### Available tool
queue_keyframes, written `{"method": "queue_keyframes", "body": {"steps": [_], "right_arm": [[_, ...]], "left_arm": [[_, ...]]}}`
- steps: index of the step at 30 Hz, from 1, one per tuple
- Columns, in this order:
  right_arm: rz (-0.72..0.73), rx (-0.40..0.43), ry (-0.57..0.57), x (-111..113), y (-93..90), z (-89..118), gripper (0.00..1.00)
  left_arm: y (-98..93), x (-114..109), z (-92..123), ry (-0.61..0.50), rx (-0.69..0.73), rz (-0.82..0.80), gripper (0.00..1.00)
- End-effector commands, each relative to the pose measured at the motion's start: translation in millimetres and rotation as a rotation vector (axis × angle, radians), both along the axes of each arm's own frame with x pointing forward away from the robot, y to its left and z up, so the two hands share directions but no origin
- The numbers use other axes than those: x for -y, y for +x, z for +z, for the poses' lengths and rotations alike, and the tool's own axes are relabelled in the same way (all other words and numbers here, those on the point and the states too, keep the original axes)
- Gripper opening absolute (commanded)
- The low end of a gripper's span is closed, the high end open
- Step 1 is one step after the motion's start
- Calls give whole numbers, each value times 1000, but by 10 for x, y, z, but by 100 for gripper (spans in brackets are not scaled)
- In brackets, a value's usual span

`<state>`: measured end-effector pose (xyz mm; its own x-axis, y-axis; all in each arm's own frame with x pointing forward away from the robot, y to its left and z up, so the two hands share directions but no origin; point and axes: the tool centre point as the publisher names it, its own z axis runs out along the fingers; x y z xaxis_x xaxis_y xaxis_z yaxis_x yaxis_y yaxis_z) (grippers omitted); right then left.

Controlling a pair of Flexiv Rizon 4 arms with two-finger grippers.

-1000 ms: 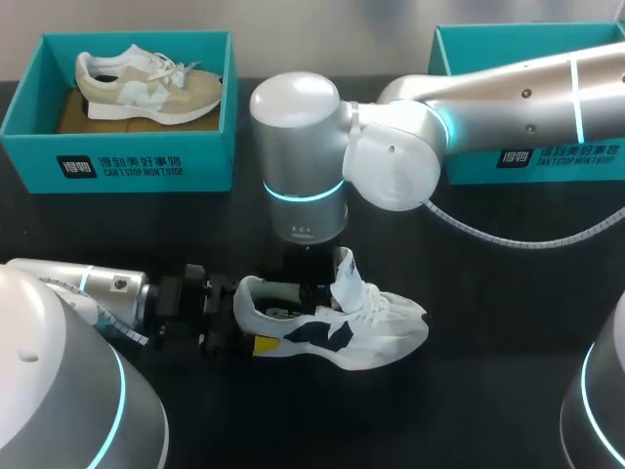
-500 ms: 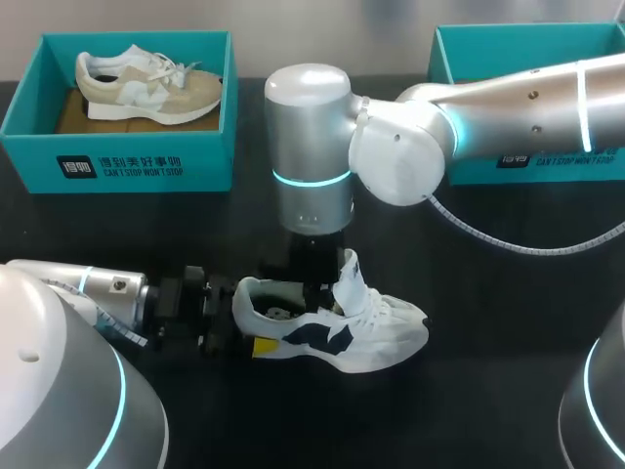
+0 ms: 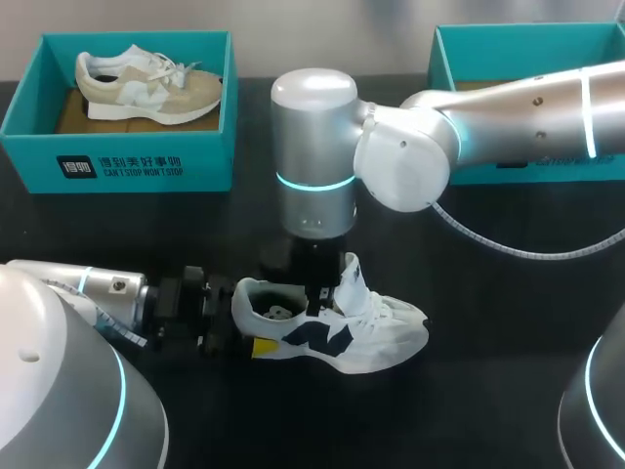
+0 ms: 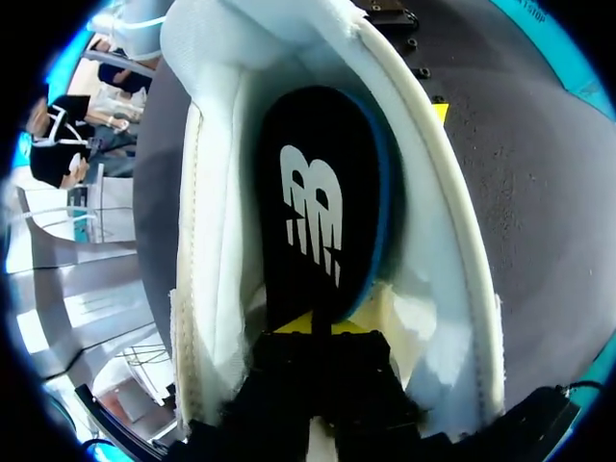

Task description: Take the shoe out of the shoebox, open the shoe tongue, remove and reinsert the insole, then place the shoe into the shoebox

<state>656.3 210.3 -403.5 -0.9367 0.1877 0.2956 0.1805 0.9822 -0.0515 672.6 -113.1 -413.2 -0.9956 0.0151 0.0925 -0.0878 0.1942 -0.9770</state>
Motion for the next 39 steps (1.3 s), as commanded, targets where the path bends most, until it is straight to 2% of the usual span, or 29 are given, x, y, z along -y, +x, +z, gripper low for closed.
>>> {"method": "queue_keyframes", "body": {"steps": [1,8,13,20,26,39], "right_arm": [[-11,27,57,19,-222,-202,0],[-11,97,178,136,-223,108,0],[12,141,255,155,-189,248,0],[50,184,377,143,-124,333,0],[44,215,468,217,-48,360,0],[74,273,595,249,120,497,0]], "left_arm": [[29,-16,-18,0,-1,5,0],[29,-16,-18,0,-1,5,0],[29,-16,-18,0,-1,5,0],[29,-16,-18,0,-1,5,0],[29,-16,-18,0,-1,5,0],[29,-16,-18,0,-1,5,0]]}}
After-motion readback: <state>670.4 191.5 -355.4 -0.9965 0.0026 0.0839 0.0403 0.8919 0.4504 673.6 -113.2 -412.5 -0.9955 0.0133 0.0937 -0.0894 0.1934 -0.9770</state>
